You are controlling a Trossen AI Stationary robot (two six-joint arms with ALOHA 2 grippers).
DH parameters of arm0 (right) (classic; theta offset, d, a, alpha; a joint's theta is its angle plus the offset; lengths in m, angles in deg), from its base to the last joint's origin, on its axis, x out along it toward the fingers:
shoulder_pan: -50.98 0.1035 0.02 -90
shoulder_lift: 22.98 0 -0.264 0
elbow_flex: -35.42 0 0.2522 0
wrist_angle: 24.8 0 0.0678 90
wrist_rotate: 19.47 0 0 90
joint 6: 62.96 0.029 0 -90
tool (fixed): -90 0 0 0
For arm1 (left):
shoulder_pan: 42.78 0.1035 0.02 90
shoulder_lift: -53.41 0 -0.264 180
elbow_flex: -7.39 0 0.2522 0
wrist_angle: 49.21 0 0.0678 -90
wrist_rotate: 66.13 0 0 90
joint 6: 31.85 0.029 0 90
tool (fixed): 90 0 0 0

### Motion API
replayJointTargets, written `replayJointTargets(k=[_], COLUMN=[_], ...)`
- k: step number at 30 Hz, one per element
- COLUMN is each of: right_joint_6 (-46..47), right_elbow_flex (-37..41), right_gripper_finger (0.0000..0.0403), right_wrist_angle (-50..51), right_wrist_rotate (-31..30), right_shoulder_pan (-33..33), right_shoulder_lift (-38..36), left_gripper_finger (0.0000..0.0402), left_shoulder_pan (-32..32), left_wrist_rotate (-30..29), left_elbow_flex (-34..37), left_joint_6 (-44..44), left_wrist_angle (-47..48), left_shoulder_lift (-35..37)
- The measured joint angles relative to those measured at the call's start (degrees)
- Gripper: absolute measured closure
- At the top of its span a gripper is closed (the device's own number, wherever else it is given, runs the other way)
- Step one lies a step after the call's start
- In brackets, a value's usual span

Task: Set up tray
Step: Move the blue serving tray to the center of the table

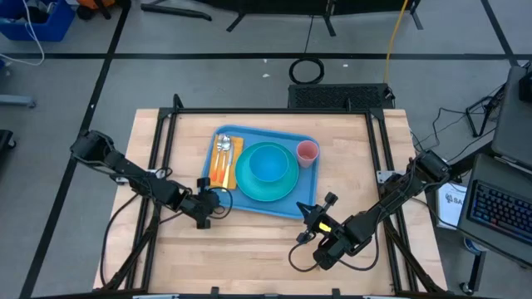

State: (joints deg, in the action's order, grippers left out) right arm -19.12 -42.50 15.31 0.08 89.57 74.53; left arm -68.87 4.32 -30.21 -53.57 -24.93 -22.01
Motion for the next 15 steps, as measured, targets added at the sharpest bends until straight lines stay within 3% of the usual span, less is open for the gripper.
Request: replayJointTargets(k=[9, 15], right_joint_6=[0.0, 0.0], right_elbow_flex=[0.0, 0.0], right_gripper_finger=[0.0403, 0.0403], right_wrist_angle=[0.0, -0.2], right_wrist_rotate=[0.0, 0.0], right_shoulder_pan=[0.0, 0.0], right_shoulder_lift=[0.0, 0.0], left_gripper_finger=[0.0338, 0.0338], left_shoulder_pan=[-2.8, -4.9], left_wrist_rotate=[-0.1, -2.1], left_elbow_flex=[0.0, -0.2], left_joint_6=[-4.3, -6.5], left_wrist_angle=[-1.4, -6.2], left_shoulder_lift=[-0.7, -5.6])
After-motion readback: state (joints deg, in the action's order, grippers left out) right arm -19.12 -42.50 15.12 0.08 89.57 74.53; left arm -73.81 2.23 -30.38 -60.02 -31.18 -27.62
